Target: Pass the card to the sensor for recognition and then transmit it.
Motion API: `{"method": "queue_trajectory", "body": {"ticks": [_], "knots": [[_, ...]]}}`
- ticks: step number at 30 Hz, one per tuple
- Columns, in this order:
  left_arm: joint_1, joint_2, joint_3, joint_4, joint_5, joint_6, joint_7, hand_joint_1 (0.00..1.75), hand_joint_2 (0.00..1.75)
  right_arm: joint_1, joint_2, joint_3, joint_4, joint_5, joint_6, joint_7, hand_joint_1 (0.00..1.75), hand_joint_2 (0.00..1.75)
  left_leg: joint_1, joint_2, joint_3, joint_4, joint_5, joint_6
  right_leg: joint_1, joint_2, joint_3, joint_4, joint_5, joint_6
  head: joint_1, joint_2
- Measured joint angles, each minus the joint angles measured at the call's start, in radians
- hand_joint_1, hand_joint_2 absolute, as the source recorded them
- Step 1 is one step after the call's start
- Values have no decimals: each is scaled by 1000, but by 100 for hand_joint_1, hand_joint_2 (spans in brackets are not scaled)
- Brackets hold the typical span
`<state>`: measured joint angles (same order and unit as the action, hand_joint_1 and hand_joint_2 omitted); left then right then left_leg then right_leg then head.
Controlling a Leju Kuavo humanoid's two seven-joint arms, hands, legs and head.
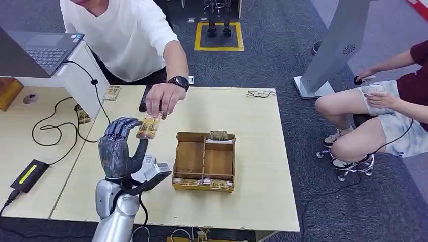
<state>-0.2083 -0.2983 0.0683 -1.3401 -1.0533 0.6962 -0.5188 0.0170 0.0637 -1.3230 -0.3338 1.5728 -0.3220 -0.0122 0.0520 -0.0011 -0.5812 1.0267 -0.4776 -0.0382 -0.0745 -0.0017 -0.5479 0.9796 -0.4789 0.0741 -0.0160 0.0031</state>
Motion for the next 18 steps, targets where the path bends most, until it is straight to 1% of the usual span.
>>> {"method": "queue_trajectory", "body": {"ticks": [4, 10, 12, 18], "knots": [[2, 0, 14, -19, 35, 0, -8, 175, 175, 0, -3, 0, 7, 0, -3, -3, 0, 175, 0, 0, 0, 0, 0, 0, 0, 0, 0, 0, 0, 0, 0, 0], [2, 0, 15, -30, 74, 0, -12, 175, 175, -3, -3, 0, 12, 0, -8, -8, 0, 175, 0, 0, 0, 0, 0, 0, 0, -1, 0, 0, 0, 0, 0, 0], [3, 0, 15, -31, 88, 0, -24, 175, 175, -4, -3, 0, 13, 0, -9, -8, 0, 175, 0, 0, 0, 0, 0, 0, 0, -1, 0, 0, 0, 0, 0, 0], [3, 0, 16, -31, 96, 0, -27, 175, 175, -5, -7, 0, 13, 0, -9, -10, 0, 175, 0, 0, 0, 0, 0, 0, 0, -1, 0, 0, 0, 0, 0, 0]]}}
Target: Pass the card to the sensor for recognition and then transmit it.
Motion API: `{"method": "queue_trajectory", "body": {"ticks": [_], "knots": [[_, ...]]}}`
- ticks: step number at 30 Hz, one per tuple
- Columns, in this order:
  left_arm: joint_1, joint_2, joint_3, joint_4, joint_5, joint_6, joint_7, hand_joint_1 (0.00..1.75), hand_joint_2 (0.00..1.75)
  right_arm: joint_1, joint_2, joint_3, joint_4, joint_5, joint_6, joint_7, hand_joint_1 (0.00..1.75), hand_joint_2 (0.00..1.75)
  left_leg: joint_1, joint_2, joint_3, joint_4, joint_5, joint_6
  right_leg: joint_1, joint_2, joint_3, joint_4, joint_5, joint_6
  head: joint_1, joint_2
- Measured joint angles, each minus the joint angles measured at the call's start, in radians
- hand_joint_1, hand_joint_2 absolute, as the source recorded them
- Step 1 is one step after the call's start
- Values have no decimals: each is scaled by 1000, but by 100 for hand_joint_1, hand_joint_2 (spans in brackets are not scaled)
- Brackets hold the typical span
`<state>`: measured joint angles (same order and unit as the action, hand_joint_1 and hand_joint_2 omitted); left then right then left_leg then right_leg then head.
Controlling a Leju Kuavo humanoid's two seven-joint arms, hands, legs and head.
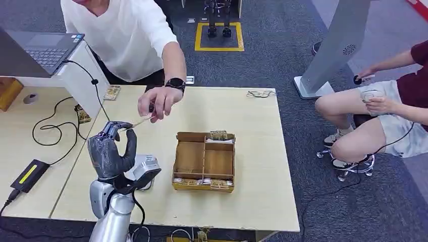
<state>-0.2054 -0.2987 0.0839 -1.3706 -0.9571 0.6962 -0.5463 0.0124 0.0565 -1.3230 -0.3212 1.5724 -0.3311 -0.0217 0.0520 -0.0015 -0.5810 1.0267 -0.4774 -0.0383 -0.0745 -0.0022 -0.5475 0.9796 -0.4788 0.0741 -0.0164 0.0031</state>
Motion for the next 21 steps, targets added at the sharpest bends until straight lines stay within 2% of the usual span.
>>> {"method": "queue_trajectory", "body": {"ticks": [9, 14, 21], "knots": [[0, 0, 0, 0, -8, 0, 10, 175, 175, 0, -2, 0, 0, 0, 0, -3, 0, 175, 0, 0, 0, 0, 0, 0, 0, 0, 0, 0, 0, 0, 0, 0], [0, 0, 1, 8, -129, 0, 78, 175, 175, -2, -4, -1, 0, 0, 10, -10, 0, 175, 0, 0, 0, 0, 0, 0, 0, 0, 0, 0, 0, 0, 0, 0], [0, 1, 33, 46, -252, 0, 134, 175, 175, -8, -13, 0, 10, 0, 22, 8, 0, 175, 0, 0, 0, 0, 0, 0, 0, 0, -1, 0, 0, 0, 0, 0]]}}
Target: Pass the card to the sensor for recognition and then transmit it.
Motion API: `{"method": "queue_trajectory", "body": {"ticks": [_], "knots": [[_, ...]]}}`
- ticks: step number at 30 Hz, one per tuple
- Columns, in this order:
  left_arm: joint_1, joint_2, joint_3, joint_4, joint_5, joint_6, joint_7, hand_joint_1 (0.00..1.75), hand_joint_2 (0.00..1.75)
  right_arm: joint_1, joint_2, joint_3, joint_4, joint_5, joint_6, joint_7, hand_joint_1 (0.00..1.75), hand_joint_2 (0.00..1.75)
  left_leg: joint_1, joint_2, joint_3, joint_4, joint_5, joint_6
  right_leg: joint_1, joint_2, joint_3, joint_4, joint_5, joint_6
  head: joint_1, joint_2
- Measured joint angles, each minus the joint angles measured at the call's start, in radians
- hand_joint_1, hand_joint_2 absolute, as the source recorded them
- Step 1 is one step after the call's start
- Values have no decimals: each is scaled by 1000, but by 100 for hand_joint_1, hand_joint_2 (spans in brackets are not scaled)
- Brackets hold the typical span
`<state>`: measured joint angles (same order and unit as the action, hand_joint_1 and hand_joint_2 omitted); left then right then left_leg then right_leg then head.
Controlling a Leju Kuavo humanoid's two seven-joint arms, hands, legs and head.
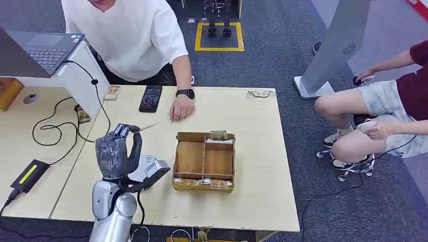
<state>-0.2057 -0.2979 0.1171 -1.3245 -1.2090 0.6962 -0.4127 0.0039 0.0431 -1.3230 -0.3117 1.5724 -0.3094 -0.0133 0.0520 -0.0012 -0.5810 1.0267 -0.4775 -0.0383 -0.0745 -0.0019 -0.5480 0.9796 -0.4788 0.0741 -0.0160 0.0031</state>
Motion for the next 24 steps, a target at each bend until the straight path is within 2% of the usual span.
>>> {"method": "queue_trajectory", "body": {"ticks": [5, 10, 12, 17, 22, 24], "knots": [[3, 0, 46, 31, -83, 0, 34, 175, 175, -3, -6, 0, 13, 0, -2, 0, 0, 175, 0, 0, 0, 0, 0, 0, 0, 0, 0, 0, 0, 0, 0, 0], [16, 0, 118, 50, -146, 0, 31, 175, 175, -2, -6, 0, 14, 0, 1, 5, 0, 175, 0, 0, 0, 0, 0, 0, 0, 0, 0, 0, 0, 0, 0, 0], [22, 1, 143, 54, -172, 0, 49, 175, 175, -2, -7, 0, 14, 0, 3, 5, 0, 175, 0, 0, 0, 0, 0, 0, 0, 0, 0, 0, 0, 0, 0, 0], [36, 8, 160, 67, -235, 0, 157, 175, 175, -2, -7, 0, 13, 0, 4, 5, 0, 175, 0, 0, -1, 0, 0, 0, 0, 0, 0, 0, 0, 0, 0, 0], [78, 37, 114, 87, -298, 0, 380, 175, 175, -2, -7, -1, 11, 0, 14, 5, 0, 175, 0, 0, -1, 0, 0, 0, 0, 0, -1, 0, 0, 0, 0, 0], [82, 55, 92, 102, -303, 0, 417, 175, 175, -2, -7, -1, 9, 0, 16, 5, 0, 175, 0, 0, -1, 0, 0, 0, 0, 0, -1, 0, 0, 0, 0, 0]]}}
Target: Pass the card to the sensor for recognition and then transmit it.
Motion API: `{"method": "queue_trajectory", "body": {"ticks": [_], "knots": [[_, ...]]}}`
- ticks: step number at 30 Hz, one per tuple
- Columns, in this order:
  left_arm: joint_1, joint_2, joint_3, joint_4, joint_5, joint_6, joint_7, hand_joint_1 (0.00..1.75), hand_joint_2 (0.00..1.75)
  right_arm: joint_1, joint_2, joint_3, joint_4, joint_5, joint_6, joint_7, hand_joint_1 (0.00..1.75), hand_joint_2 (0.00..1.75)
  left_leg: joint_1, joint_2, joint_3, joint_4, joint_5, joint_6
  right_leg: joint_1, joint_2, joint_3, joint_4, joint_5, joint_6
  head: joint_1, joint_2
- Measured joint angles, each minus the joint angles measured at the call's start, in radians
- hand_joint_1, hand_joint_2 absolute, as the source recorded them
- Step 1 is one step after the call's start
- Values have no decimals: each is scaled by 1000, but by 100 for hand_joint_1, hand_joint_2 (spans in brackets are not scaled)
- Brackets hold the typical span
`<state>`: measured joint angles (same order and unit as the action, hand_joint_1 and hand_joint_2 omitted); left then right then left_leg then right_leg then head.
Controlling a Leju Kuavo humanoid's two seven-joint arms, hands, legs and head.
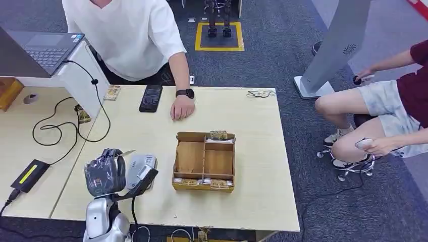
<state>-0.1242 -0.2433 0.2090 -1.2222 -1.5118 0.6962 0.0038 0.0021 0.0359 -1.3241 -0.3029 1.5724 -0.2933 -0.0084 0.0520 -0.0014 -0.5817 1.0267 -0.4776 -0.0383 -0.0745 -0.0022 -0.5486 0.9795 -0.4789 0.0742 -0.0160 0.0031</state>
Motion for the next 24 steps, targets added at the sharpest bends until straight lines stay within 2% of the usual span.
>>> {"method": "queue_trajectory", "body": {"ticks": [11, 16, 24], "knots": [[33, 65, -106, 68, -2, 0, 90, 175, 175, 2, 0, 0, -18, 0, 10, -3, 0, 175, 0, 0, 0, 0, 0, 0, 0, 0, 0, 0, 0, 0, 0, 0], [18, 84, -158, 157, 4, 0, 130, 175, 175, 3, 0, 0, -27, 0, 15, 0, 0, 175, 0, 0, 0, 0, 0, 0, 0, 0, 0, 0, 0, 0, 0, 0], [-29, 108, -239, 287, 28, 0, 154, 175, 175, 4, 0, 0, -37, 0, 23, 6, 0, 175, 0, 0, 2, 0, 0, 0, 0, -1, 3, 0, 0, 0, 0, 0]]}}
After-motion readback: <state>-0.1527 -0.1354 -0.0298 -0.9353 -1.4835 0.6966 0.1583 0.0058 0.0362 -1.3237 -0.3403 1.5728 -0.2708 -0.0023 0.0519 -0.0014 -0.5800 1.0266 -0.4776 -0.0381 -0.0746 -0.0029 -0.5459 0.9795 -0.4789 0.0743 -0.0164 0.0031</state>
